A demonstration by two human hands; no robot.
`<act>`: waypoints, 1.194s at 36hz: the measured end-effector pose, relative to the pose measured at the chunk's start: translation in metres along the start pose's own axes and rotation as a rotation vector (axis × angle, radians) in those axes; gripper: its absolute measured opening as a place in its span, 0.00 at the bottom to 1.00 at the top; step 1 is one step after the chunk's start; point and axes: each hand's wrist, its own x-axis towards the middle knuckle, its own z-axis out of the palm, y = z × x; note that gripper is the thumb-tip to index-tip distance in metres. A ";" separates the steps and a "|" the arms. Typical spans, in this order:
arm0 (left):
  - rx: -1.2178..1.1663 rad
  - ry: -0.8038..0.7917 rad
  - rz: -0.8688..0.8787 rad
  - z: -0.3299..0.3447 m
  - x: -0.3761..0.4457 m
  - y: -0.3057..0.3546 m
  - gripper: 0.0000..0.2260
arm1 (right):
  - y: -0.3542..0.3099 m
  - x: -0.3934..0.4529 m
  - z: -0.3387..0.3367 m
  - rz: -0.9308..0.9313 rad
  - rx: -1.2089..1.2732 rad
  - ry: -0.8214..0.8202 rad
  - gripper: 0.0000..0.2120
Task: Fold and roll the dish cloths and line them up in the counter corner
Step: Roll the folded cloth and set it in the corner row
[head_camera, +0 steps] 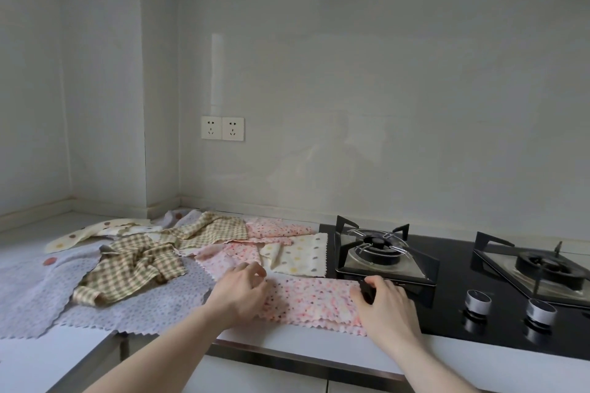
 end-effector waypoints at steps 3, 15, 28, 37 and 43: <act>0.049 -0.004 -0.017 0.010 0.006 -0.005 0.21 | -0.001 0.005 0.001 0.029 -0.056 -0.012 0.27; 0.163 -0.046 0.031 0.019 0.009 -0.007 0.29 | -0.005 0.005 -0.001 -0.041 -0.163 -0.114 0.28; -0.056 0.026 -0.013 0.010 -0.002 -0.003 0.15 | -0.001 -0.001 -0.007 -0.050 0.080 -0.066 0.07; -0.145 0.094 -0.062 0.008 -0.003 -0.004 0.08 | 0.003 0.000 -0.006 -0.003 0.143 -0.088 0.20; -0.135 0.118 -0.057 0.008 -0.003 -0.004 0.07 | 0.001 0.002 -0.007 0.057 0.121 -0.128 0.22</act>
